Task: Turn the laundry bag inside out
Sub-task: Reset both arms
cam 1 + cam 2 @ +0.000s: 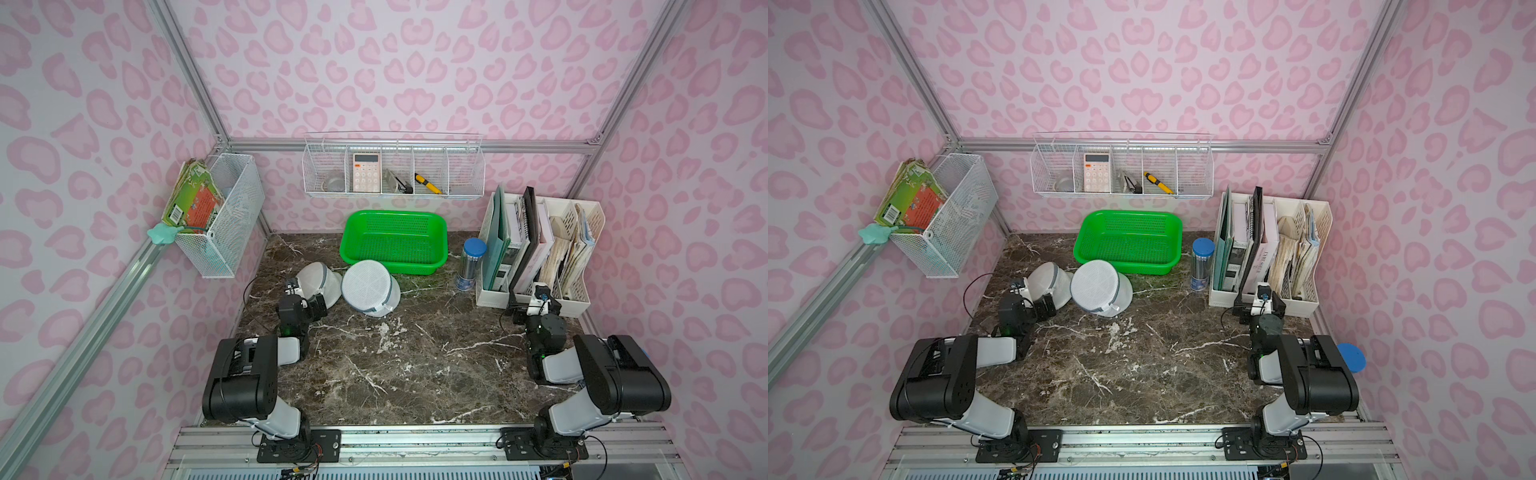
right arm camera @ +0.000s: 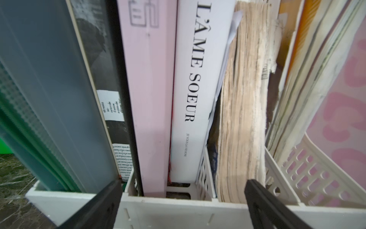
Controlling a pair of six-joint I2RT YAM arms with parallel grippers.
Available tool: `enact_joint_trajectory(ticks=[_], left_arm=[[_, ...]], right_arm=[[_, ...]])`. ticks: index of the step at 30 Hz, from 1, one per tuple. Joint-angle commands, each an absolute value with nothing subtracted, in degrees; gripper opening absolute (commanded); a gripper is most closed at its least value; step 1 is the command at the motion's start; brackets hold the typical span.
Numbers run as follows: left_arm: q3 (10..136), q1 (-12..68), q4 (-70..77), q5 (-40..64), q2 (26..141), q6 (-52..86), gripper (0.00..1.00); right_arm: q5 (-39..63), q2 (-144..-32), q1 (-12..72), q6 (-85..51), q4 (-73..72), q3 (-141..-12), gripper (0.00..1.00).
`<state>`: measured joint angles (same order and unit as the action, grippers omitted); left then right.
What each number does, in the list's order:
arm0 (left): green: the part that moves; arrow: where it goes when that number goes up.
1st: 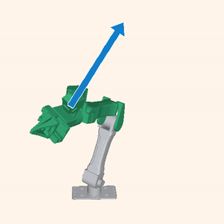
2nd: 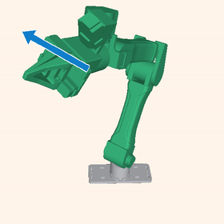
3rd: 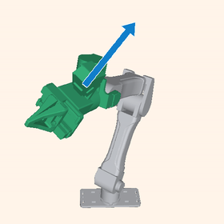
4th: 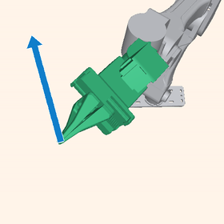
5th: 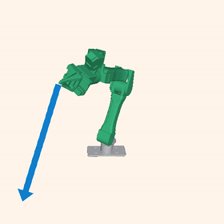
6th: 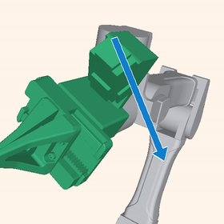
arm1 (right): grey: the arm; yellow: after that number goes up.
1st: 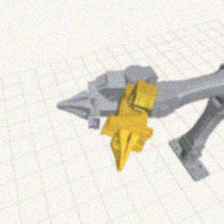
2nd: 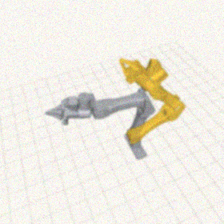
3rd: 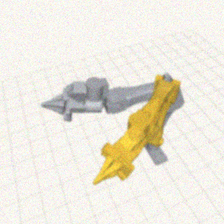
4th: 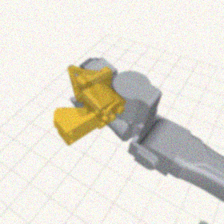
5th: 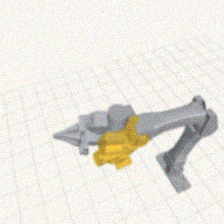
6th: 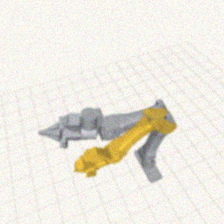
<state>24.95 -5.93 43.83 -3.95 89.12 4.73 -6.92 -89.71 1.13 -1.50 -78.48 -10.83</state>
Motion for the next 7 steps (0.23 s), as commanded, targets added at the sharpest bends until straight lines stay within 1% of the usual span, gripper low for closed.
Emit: enact_joint_trajectory(ticks=[1,7], left_arm=[[25.2,-6.0,45.4,-3.6,89.1,4.3,0.99],[25.2,-5.9,45.4,-3.6,89.1,4.4,0.99]], right_arm=[[-7.4,-89.7,1.2,-1.8,-79.4,-11.0,1.00],[-7.3,-89.7,1.1,-1.9,-79.3,-11.0,1.00]])
